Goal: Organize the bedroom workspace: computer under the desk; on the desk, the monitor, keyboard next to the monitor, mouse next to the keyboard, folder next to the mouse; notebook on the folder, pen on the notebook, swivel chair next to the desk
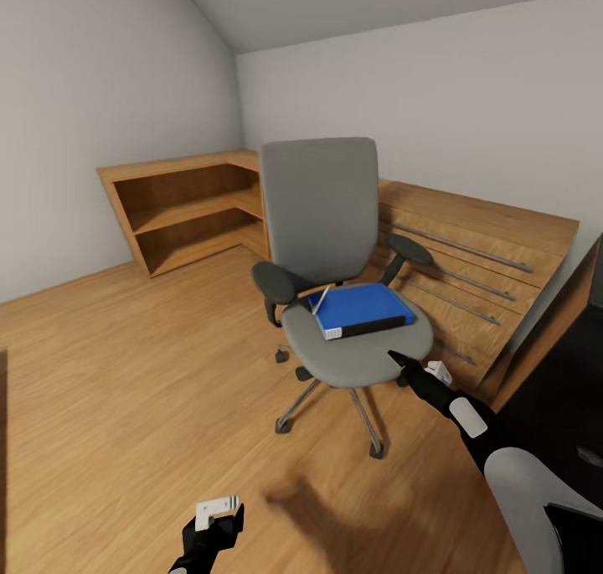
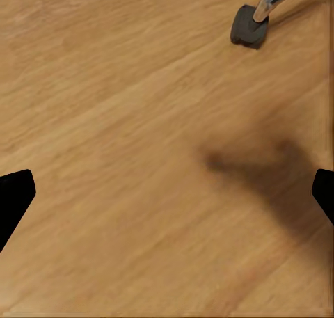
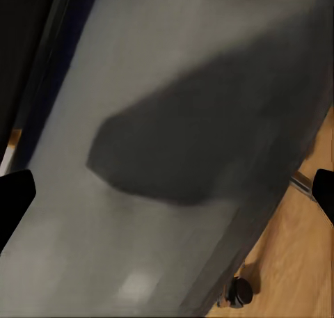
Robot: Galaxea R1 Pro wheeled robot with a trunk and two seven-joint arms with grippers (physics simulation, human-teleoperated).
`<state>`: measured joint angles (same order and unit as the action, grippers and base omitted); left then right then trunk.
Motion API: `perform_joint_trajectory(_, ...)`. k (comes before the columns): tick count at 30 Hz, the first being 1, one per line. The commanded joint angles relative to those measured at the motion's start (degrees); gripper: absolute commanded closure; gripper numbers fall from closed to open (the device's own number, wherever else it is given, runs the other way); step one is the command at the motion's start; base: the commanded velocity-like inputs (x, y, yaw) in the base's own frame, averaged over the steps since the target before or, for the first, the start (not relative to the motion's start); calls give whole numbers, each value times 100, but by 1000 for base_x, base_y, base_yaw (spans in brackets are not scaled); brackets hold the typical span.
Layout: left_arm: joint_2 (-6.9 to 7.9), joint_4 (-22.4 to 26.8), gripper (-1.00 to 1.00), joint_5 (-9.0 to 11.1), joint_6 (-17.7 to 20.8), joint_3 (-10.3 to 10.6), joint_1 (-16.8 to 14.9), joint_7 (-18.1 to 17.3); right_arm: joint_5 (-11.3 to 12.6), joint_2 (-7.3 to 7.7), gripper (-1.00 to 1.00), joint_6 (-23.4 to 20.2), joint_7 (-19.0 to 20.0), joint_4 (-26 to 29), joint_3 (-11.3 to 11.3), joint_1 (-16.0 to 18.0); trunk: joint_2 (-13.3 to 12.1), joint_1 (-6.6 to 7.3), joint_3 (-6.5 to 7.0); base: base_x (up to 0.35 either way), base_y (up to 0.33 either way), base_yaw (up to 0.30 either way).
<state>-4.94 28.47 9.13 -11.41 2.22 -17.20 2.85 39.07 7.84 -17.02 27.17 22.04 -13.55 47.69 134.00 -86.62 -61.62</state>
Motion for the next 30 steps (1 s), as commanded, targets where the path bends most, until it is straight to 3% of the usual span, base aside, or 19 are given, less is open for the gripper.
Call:
perform_joint_trajectory(1,2,-2,-100,37,-20,24,-3,30,56,-2,-100,-55,17,3,-33,3,2,0,-4,125,-133,0)
perform_joint_trajectory(30,2,-1,-100,37,-28,24,-3,14,48,2,-100,-38,17,3,-33,3,2,0,-4,56,-12,0)
